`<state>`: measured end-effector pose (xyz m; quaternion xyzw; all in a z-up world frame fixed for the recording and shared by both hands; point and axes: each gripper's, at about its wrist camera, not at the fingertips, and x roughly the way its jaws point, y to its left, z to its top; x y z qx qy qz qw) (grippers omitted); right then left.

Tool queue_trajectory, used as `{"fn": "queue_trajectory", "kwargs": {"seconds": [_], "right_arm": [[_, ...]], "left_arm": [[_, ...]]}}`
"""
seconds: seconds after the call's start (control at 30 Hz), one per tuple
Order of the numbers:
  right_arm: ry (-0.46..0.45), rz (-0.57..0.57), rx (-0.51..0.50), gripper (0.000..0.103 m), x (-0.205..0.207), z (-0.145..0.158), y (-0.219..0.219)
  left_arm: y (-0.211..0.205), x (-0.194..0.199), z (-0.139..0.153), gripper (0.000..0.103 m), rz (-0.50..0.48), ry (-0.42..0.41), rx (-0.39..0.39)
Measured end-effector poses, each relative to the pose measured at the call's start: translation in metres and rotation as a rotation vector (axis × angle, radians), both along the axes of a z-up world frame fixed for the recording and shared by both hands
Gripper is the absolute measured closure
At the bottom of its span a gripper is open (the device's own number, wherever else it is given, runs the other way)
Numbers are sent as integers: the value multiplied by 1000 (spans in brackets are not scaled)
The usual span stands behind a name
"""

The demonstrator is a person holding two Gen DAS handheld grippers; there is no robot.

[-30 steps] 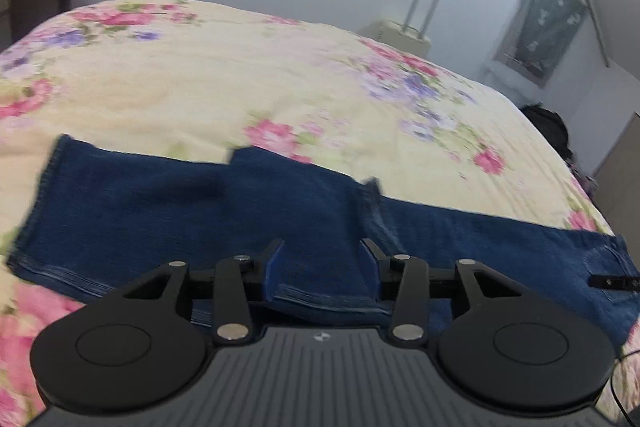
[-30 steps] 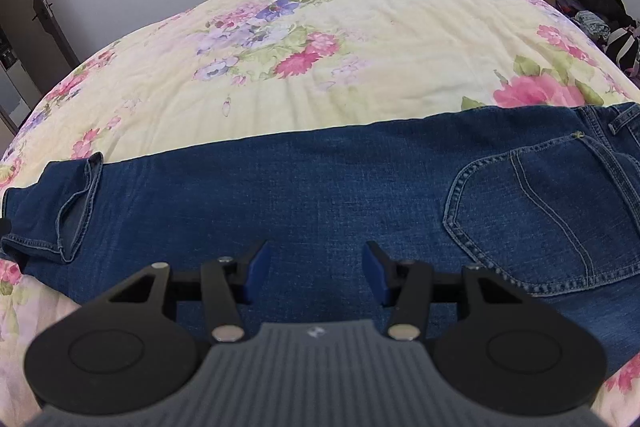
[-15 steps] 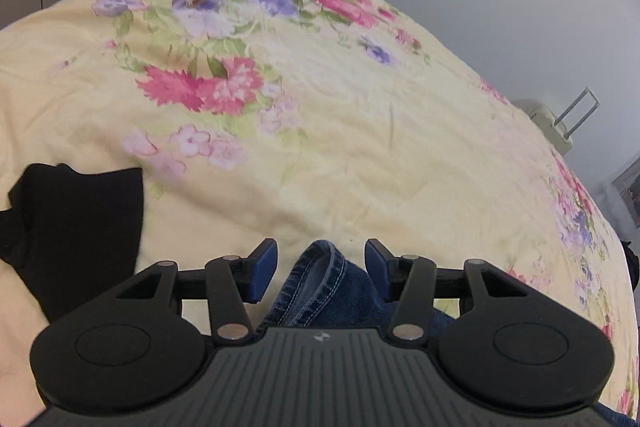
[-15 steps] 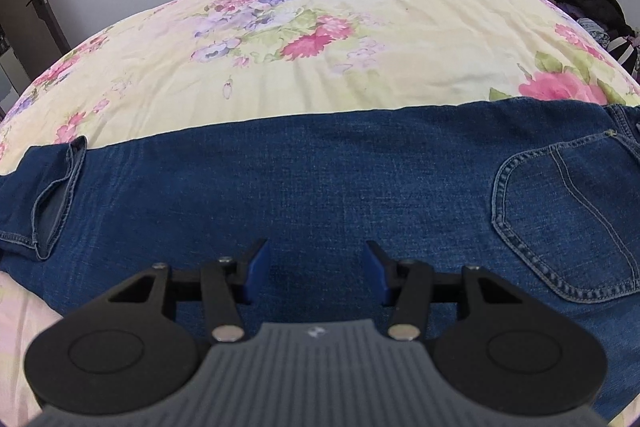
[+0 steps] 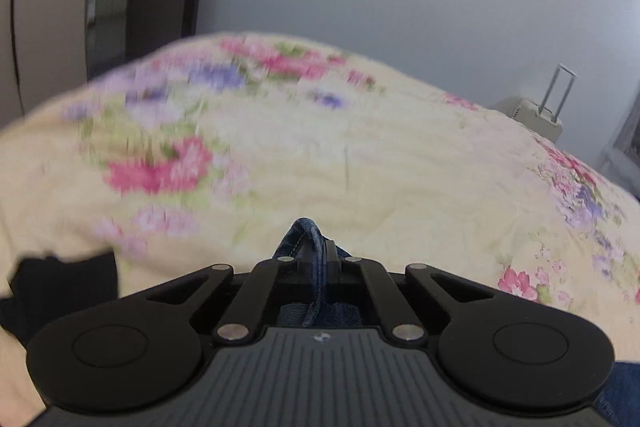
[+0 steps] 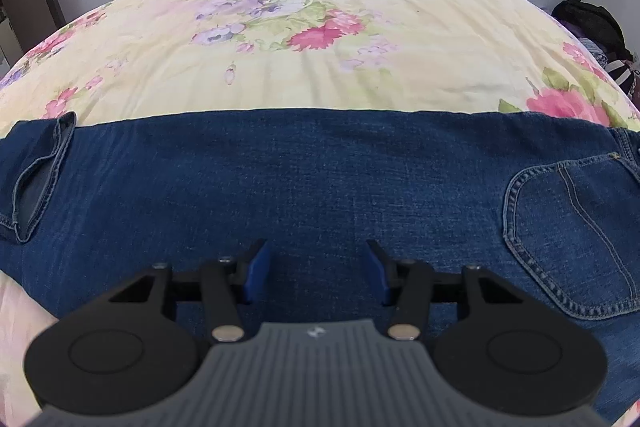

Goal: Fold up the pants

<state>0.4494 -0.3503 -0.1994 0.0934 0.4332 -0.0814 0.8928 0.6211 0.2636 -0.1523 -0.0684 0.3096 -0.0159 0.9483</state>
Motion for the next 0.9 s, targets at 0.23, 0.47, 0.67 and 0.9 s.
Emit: {"fn": "queue_trajectory", "kwargs": {"seconds": [0.23, 0.47, 0.67, 0.9], "right_arm": [[-13, -35, 15, 55, -8, -1, -6], [-23, -99, 36, 55, -23, 3, -24], [-45, -117, 60, 55, -26, -5, -29], [-121, -102, 75, 55, -35, -4, -22]], "left_arm": [[-23, 32, -50, 99, 23, 144, 257], [-17, 27, -60, 53, 104, 198, 322], [-53, -25, 3, 51, -85, 124, 391], [-187, -107, 36, 51, -409, 98, 361]]}}
